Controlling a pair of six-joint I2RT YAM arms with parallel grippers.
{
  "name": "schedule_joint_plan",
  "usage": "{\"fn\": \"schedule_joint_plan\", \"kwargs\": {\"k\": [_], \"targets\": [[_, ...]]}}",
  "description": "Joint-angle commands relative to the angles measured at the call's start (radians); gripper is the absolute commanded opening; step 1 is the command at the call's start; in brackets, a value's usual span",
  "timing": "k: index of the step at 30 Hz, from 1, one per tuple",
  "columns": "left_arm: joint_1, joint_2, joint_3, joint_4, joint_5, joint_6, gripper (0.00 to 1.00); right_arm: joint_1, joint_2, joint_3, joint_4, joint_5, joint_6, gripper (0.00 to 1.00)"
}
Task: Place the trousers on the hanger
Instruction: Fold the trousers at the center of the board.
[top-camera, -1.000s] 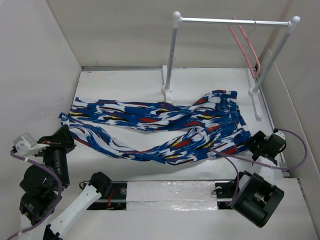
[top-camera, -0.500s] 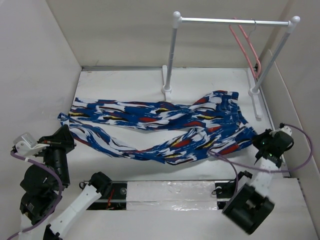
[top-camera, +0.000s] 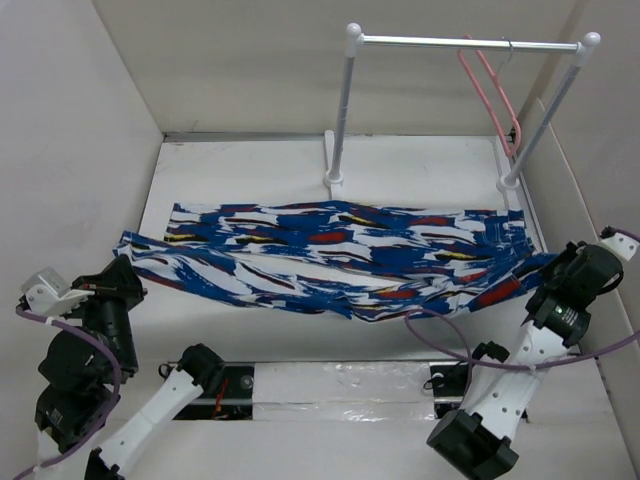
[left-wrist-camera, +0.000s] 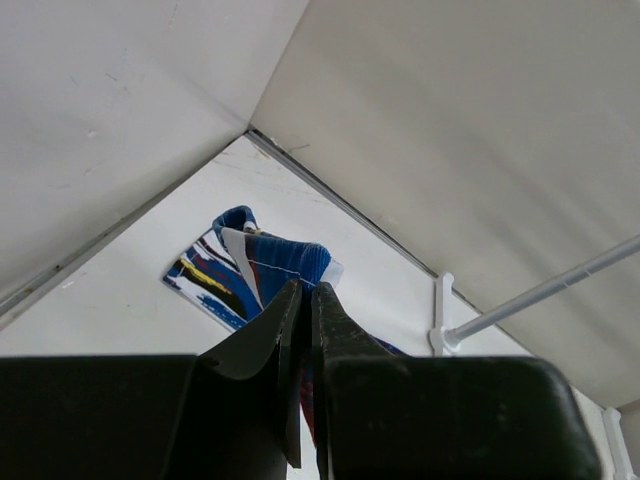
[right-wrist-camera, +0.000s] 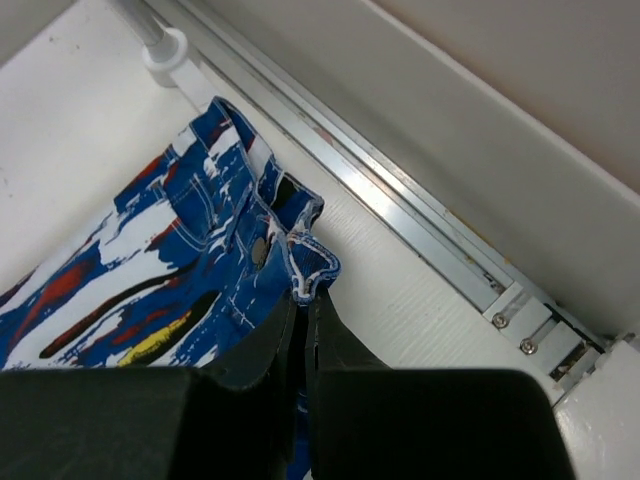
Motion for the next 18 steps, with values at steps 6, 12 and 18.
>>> {"fn": "schedule_joint_plan", "kwargs": {"k": [6, 12, 18], "targets": [[-0.006, 0.182, -0.054, 0.008, -0.051, -0.098, 0.00, -0.009, 0.097, -0.055, 0.204, -0.044, 0.023, 0.00], [-0.006, 0.387, -0.064, -0.070, -0.042, -0.282, 0.00, -0.009, 0.256, -0.026, 0.349, -0.127, 0.054, 0.00], [0.014, 0.519, -0.039, -0.057, -0.247, -0.306, 0.00, 0.040, 0.430, -0.042, 0.514, -0.212, 0.150, 0.00]]}}
